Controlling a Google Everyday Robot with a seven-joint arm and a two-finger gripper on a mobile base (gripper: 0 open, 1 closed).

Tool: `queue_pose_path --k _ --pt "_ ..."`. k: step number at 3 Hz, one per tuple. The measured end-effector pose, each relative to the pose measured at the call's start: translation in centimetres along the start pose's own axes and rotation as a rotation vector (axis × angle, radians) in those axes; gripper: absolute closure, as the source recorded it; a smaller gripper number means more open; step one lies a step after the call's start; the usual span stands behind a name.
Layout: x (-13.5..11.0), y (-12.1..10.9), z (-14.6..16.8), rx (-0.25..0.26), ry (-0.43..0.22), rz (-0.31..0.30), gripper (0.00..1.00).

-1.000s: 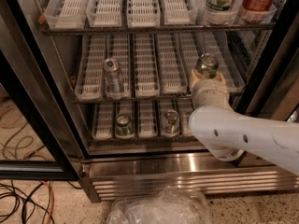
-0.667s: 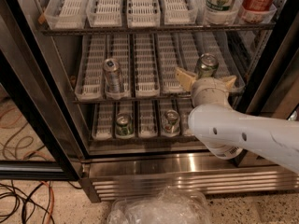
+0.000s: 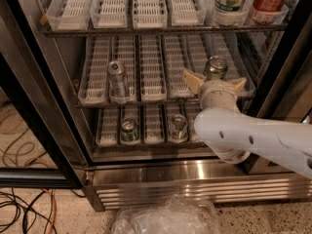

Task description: Pick green can from middle shelf of fridge

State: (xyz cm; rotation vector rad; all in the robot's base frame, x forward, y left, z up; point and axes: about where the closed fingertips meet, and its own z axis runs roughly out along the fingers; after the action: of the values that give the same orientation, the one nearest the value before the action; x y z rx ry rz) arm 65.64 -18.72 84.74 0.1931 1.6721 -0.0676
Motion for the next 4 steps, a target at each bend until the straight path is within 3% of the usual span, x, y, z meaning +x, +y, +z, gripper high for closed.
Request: queue_pose_path --k 1,2,4 --pt "-0.21 -0.14 1.13 0.024 -0.026 0.002 0.00" --pt "-0.04 0.05 2.02 0.036 -0.040 0.011 0.19" --pt "-0.03 0.04 2.03 0.037 -0.040 0.011 0.65"
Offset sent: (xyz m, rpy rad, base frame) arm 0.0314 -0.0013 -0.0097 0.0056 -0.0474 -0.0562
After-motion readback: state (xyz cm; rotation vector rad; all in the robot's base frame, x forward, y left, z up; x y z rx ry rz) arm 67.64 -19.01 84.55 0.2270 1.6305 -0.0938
